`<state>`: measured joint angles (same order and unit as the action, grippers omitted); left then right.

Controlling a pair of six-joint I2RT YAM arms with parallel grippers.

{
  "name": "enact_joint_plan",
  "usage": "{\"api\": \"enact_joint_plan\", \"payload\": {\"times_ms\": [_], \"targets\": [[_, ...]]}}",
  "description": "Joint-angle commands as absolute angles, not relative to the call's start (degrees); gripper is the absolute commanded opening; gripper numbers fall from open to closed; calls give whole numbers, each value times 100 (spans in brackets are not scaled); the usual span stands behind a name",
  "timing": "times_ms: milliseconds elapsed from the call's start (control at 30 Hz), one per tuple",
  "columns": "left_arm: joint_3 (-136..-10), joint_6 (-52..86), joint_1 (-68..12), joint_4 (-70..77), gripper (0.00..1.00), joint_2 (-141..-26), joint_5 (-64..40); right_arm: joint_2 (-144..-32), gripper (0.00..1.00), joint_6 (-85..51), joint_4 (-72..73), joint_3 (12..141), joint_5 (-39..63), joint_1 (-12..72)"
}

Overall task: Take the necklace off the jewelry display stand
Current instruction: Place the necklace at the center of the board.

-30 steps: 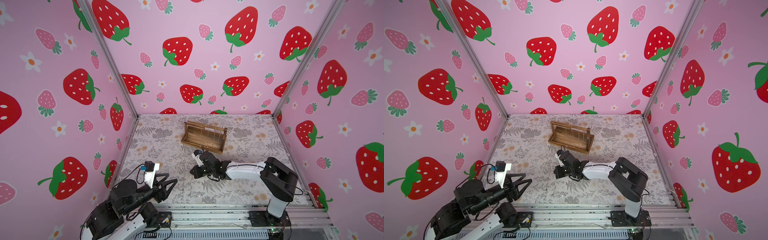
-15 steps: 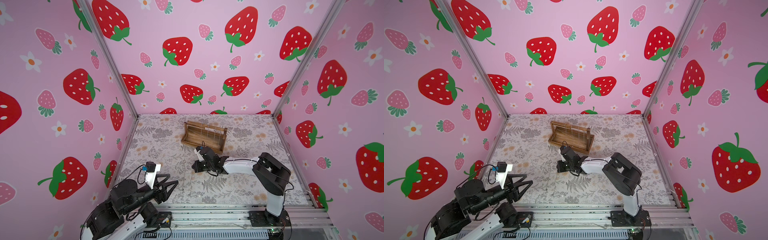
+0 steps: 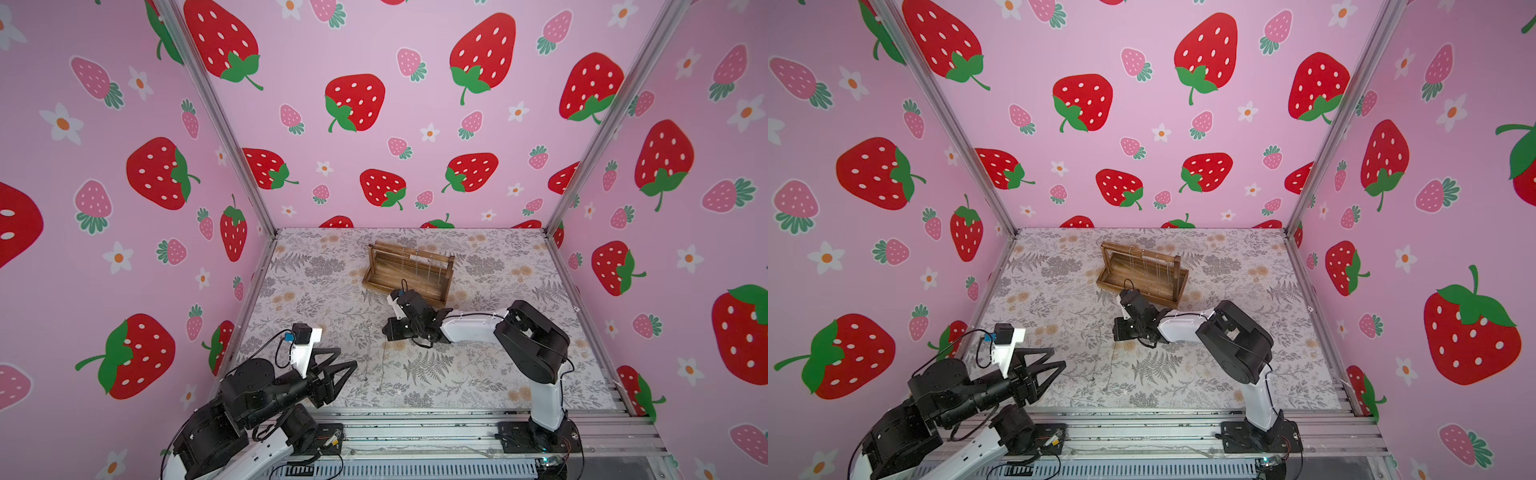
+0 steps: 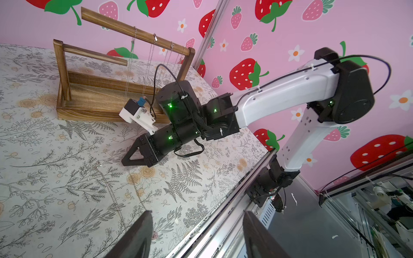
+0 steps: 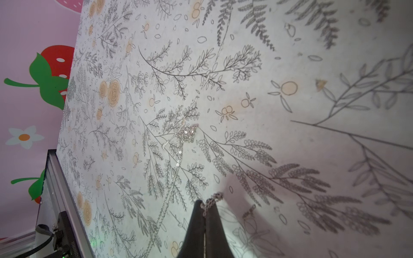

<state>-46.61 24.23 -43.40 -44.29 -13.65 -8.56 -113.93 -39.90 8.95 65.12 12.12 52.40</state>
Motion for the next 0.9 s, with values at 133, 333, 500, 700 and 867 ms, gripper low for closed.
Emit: {"api": "enact_joint_plan", "payload": {"times_ms": [133,333,500,700,867], "targets": [[-4653,2354,-4346,-4290,65,-1446,-941,-11653,0,-4121,957,6736,1400,5166],[-4648,2347,-4343,-4289,66,-1451,-951,-11731,0,-4126,1000,6774,1441,5133],[-4649,2346,-4343,-4285,66,-1457,-966,-11790,0,-4122,993,6850,1454,5125],[-4649,2345,-4347,-4289,66,-1450,-965,-11891,0,-4126,984,6958,1502,5115],[-4647,2346,-4342,-4286,66,-1444,-966,-11927,0,-4151,971,6986,1503,5108]]}}
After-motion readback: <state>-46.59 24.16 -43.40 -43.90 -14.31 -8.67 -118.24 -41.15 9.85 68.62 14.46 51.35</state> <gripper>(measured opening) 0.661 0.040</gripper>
